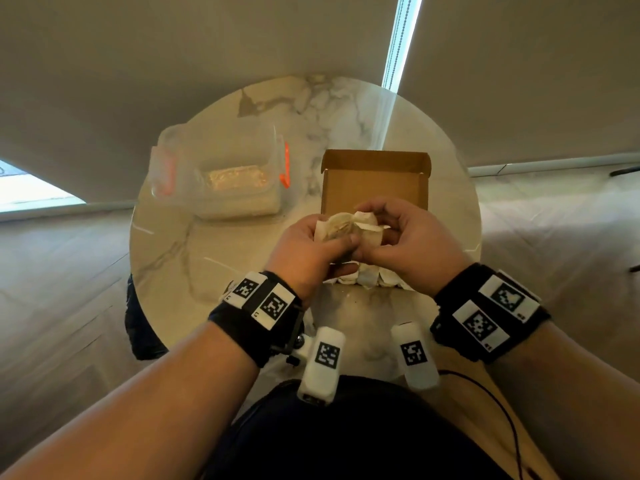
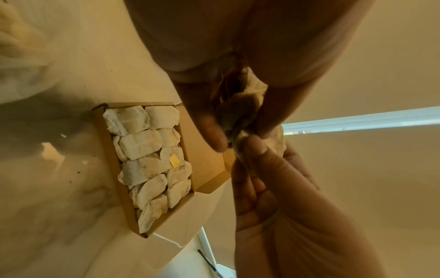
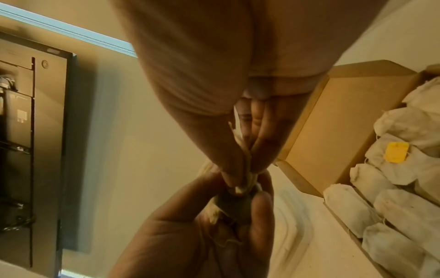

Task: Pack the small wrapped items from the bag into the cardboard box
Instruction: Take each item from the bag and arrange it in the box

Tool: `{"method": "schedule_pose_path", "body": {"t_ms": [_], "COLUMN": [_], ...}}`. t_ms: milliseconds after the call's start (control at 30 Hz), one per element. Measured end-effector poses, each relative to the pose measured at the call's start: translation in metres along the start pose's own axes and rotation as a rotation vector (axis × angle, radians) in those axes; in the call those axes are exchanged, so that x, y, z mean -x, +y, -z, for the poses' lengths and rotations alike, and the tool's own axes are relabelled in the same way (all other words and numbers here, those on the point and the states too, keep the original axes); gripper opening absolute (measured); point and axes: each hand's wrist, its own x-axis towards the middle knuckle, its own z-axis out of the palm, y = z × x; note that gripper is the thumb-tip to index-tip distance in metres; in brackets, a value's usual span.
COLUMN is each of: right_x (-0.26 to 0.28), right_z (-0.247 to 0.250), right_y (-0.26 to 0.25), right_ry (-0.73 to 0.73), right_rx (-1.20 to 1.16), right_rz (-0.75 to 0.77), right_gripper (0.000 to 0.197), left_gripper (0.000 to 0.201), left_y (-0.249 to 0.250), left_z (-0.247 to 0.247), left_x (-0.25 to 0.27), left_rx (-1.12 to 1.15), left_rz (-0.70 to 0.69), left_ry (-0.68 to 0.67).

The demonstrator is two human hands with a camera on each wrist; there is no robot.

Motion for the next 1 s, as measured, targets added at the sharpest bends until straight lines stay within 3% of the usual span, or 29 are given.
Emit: {"method": "schedule_pose_path", "body": {"t_ms": [67, 200, 300, 533, 767, 900, 1000], "right_x": [-0.003, -0.008, -0.014, -0.023, -0.028, -0.034, -0.041], "right_z": [-0.002, -0.008, -0.015, -0.03, -0.03, -0.027, -0.032], "right_y": [0.003, 0.002, 0.006, 0.006, 0.013, 0.033, 0.049], "right_ry": [0.035, 0.124, 0.165, 0.292, 0.383, 0.391, 0.391], "right_rx": [-0.049, -0.084, -0.142, -0.466, -0.556, -0.443, -0.262], "right_rz": [-0.028, -0.106, -0.139, -0.163, -0.175, -0.234, -0.237], "right_gripper": [0.057, 0.023, 0.017, 0.005, 0.017, 0.028, 0.023], "left_gripper": [0.022, 0.037, 0.043, 0.027, 0.014, 0.02, 0.019], "left_y": [0.001, 0.001, 0.003, 0.005, 0.004, 0.003, 0.001], "left_z": [0.001, 0.007, 0.011, 0.026, 0.057, 0.081, 0.092], "left_x": [-0.005, -0.013, -0.015, -0.027, -0.035, -0.037, -0.038], "left_rx": [0.034, 0.077, 0.153, 0.243, 0.271, 0.289, 0.286], "left_rz": [0.014, 0.014, 0.039, 0.1, 0.09, 0.081, 0.074], "left_ry": [0.04, 0.043, 0.026, 0.046, 0.139, 0.167, 0.173]}}
